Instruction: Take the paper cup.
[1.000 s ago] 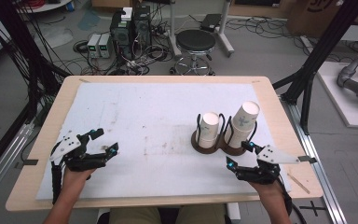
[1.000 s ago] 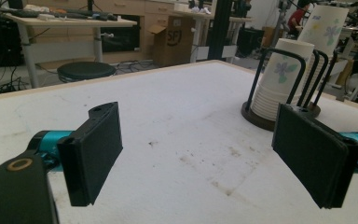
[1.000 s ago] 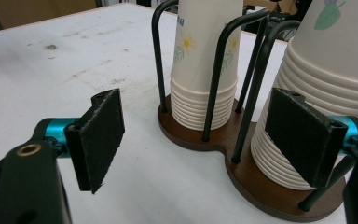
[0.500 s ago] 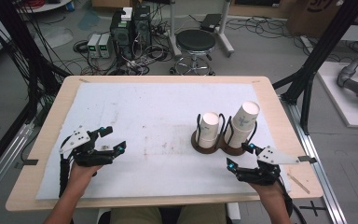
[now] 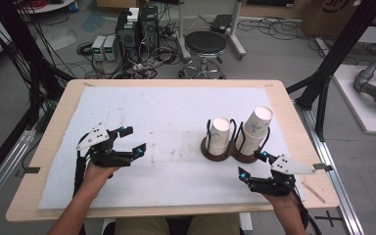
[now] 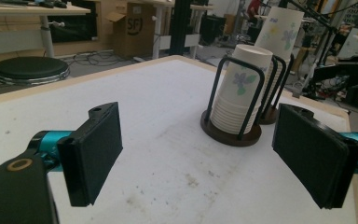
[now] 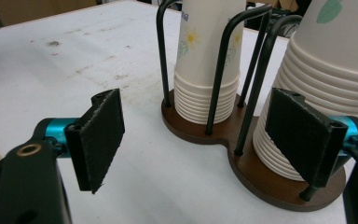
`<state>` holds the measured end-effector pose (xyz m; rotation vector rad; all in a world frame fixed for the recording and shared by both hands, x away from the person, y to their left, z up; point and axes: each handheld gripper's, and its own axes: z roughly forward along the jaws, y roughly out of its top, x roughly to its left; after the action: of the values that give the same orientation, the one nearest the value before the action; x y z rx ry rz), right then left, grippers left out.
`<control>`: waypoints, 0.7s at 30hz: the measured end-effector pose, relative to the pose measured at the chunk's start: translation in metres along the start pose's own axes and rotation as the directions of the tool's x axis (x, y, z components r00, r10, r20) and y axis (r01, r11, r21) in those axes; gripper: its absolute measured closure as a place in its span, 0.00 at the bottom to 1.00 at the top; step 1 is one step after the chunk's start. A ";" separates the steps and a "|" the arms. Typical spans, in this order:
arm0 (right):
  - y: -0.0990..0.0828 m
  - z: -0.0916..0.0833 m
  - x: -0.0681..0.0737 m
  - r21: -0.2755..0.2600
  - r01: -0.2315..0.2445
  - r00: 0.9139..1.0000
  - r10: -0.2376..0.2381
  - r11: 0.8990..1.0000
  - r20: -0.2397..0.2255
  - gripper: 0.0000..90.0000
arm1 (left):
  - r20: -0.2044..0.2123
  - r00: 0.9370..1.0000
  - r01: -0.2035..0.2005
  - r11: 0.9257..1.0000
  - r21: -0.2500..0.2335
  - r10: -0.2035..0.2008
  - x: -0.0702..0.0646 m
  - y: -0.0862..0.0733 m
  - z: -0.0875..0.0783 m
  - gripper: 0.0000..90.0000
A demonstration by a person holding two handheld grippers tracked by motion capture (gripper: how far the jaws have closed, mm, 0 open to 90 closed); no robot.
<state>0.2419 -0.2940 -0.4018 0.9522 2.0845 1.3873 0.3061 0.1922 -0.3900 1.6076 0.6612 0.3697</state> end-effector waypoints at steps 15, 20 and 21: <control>0.000 0.001 0.000 0.004 0.005 1.000 -0.005 1.000 -0.014 0.22 | 0.134 0.989 -0.068 0.997 0.039 0.062 -0.009 0.059 0.055 0.18; 0.000 0.000 0.000 0.003 -0.002 1.000 0.002 1.000 -0.015 0.22 | 0.159 0.985 -0.075 0.996 0.050 0.067 -0.011 0.068 0.069 0.18; 0.000 0.000 0.000 0.003 -0.002 1.000 0.002 1.000 -0.015 0.22 | 0.166 0.984 -0.079 0.995 0.055 0.069 -0.012 0.069 0.073 0.18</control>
<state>0.2420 -0.2934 -0.4019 0.9487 2.0977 1.3967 0.3540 0.1241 -0.3317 1.7041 0.4924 0.2696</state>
